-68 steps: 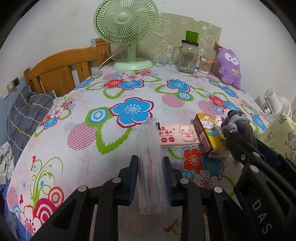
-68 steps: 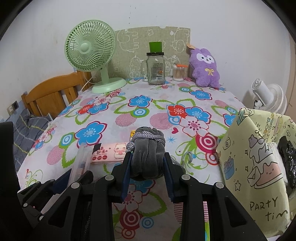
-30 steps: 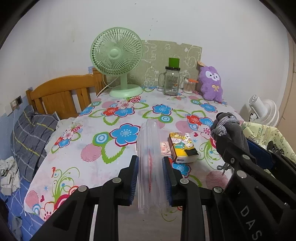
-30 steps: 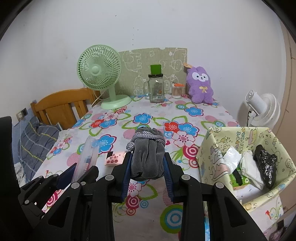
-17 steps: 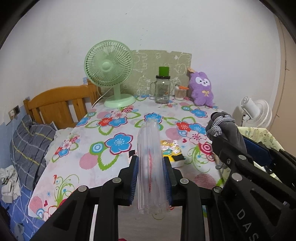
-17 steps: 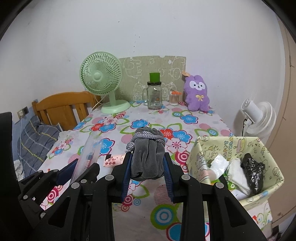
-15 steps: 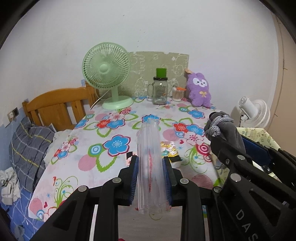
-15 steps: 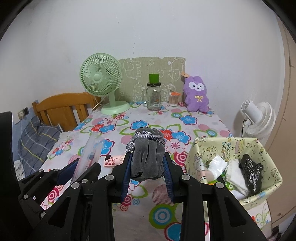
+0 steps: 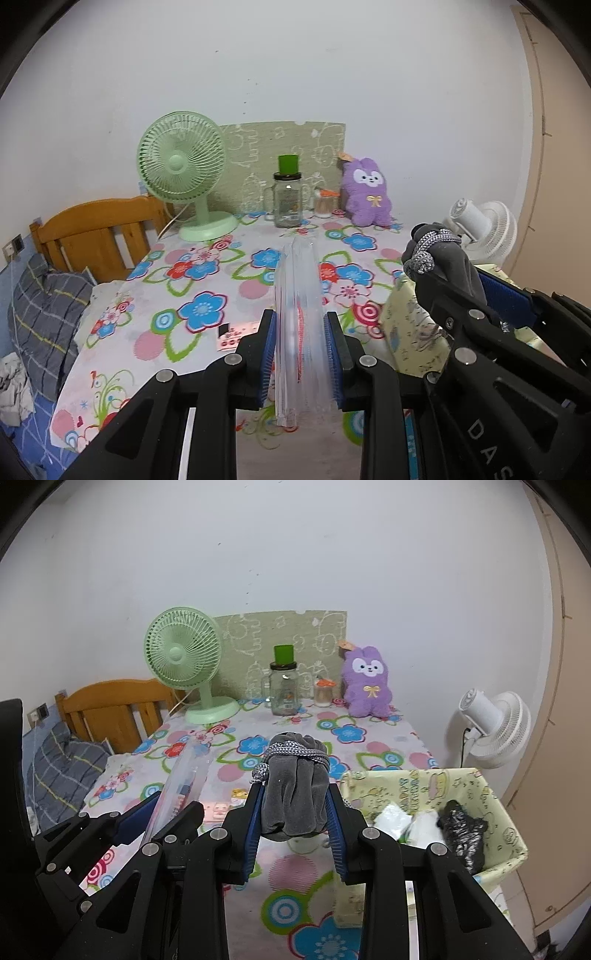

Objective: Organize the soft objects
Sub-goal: 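Carry the grey pouch and the clear package toward the yellow-green box, then lower both items into the box and open both grippers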

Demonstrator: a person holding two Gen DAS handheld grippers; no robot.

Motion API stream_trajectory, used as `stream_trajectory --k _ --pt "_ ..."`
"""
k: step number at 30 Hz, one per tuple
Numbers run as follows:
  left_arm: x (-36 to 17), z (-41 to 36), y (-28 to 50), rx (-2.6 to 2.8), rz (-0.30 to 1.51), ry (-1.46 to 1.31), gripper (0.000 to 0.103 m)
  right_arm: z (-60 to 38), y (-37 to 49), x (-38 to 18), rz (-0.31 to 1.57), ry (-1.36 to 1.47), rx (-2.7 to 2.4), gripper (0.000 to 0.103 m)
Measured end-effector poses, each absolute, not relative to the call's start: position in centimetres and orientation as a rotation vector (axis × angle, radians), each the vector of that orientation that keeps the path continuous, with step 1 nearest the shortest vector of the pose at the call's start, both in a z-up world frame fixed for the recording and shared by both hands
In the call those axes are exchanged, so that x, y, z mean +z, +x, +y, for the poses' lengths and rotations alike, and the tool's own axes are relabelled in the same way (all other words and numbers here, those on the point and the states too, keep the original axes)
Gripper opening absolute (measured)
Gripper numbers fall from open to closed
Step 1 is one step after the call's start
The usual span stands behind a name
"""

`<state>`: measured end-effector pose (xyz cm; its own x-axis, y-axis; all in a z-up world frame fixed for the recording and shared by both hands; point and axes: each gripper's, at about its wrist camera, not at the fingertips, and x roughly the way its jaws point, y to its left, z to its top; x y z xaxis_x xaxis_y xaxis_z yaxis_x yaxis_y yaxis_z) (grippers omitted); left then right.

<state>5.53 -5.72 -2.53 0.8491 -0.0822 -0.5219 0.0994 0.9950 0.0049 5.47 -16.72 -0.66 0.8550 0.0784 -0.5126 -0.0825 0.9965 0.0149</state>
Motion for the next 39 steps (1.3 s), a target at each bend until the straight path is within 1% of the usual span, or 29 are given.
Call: stream_trajectory --k 18,39 --pt "-1.5 -10.8 5.8 -0.197 0.516 0.075 0.025 -21.4 4.8 0.4 0.512 0.011 0.020 0.036" --pt "-2.1 -15.6 7.4 -0.287 0.524 0.104 0.025 -26.1 6.0 -0.1 0.520 0.020 -0.032 0.036"
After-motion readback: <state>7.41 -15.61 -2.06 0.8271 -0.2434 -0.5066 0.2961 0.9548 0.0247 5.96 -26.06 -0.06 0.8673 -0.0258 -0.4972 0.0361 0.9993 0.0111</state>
